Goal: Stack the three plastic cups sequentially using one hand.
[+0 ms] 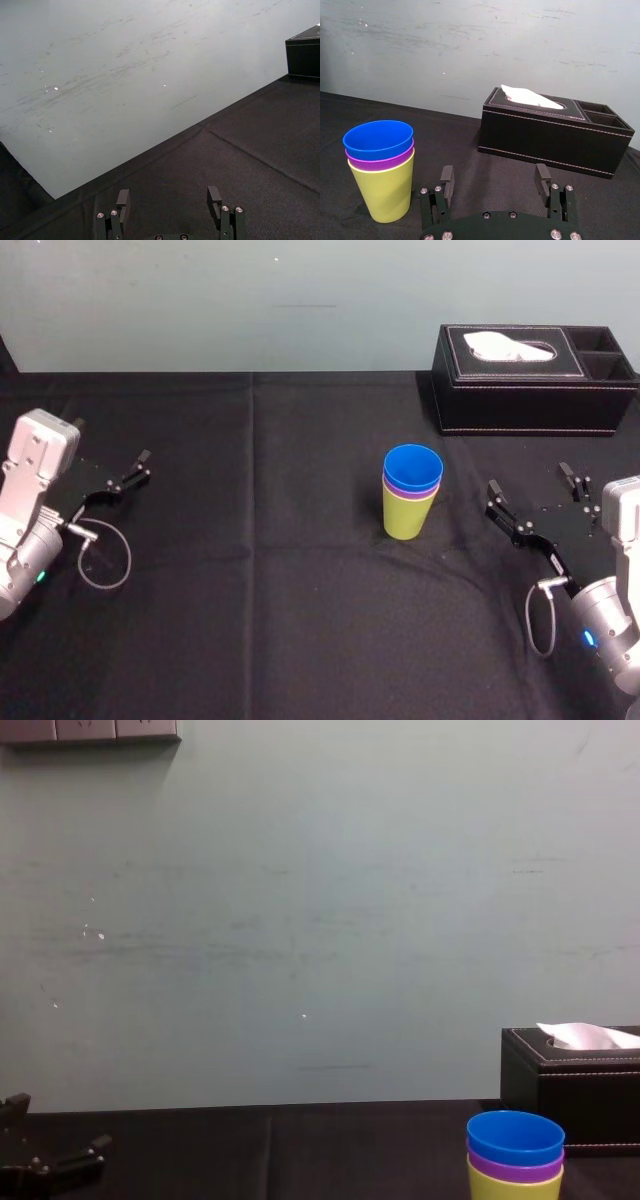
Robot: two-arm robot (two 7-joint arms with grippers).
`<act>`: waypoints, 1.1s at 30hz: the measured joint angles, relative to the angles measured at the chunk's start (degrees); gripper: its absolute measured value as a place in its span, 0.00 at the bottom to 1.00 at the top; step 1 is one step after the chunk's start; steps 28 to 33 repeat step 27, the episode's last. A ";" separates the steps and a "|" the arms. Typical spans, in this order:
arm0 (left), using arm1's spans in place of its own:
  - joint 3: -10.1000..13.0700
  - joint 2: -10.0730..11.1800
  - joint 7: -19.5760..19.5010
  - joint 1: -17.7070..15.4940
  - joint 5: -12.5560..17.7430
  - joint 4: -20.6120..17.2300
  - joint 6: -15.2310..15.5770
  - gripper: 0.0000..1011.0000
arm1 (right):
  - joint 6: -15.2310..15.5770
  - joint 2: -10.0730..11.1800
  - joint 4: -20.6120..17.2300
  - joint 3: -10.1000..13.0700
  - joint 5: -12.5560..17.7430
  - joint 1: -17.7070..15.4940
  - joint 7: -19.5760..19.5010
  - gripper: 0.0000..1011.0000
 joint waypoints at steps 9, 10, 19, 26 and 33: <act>0.00 0.00 0.00 0.00 0.00 0.00 0.00 1.00 | 0.00 0.00 0.00 0.00 0.00 0.00 0.00 0.99; 0.00 0.00 0.00 0.00 0.00 0.00 0.00 1.00 | 0.00 0.00 0.00 0.00 0.00 0.00 0.00 0.99; 0.00 0.00 0.00 0.00 0.00 0.00 0.00 1.00 | 0.00 0.00 0.00 0.00 0.00 0.00 0.00 0.99; 0.00 0.00 0.00 0.00 0.00 0.00 0.00 1.00 | 0.00 0.00 0.00 0.00 0.00 0.00 0.00 0.99; 0.00 0.00 0.00 0.00 0.00 0.00 0.00 1.00 | 0.00 0.00 0.00 0.00 0.00 0.00 0.00 0.99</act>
